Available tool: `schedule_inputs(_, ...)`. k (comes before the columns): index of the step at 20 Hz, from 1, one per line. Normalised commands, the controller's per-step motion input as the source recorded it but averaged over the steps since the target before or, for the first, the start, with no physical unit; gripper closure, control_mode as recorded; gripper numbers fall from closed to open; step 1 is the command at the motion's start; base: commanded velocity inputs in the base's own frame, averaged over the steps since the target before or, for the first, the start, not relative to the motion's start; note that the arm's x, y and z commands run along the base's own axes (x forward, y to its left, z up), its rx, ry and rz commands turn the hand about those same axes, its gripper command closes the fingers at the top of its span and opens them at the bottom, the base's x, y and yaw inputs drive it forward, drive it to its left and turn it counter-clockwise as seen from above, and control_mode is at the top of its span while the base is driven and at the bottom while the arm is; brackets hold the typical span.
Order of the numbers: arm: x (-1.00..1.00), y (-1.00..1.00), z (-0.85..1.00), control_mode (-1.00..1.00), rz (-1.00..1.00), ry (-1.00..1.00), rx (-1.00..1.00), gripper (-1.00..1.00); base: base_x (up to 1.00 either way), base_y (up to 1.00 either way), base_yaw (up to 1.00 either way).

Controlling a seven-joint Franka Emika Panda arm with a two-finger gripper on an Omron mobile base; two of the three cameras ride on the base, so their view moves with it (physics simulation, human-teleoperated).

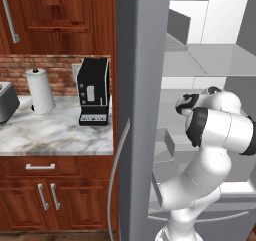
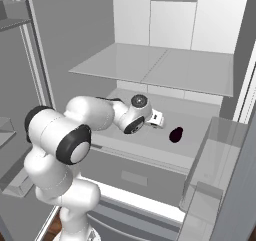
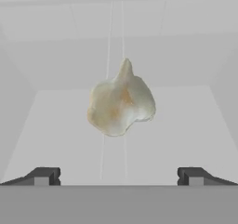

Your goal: Retrieve the bottle and the shaker from the cabinet and place them next to the mixing bowl on the counter. Then add garlic from the fridge to the mixing bowl.

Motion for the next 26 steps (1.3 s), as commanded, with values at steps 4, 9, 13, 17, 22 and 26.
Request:
schedule_inputs(4,0.21,0.0,0.09,-1.0,0.0,-0.02,0.0,-1.0,0.0,0.0,0.0)
schedule_inputs(9,0.36,0.0,0.08,-1.0,0.0,0.0,0.0,-1.0,0.0,0.0,0.0)
schedule_inputs(13,0.27,0.0,0.01,-1.0,0.0,0.0,0.0,-1.0,0.0,0.0,0.0)
schedule_inputs(17,0.09,0.0,0.0,-1.0,0.0,0.0,0.0,-1.0,0.0,0.0,0.0)
schedule_inputs(22,0.23,-0.07,-0.01,-1.0,0.0,0.0,0.0,-1.0,0.0,0.0,0.0)
schedule_inputs(26,0.01,-0.08,-0.05,-1.0,0.0,0.0,0.0,-1.0,0.0,0.0,0.0)
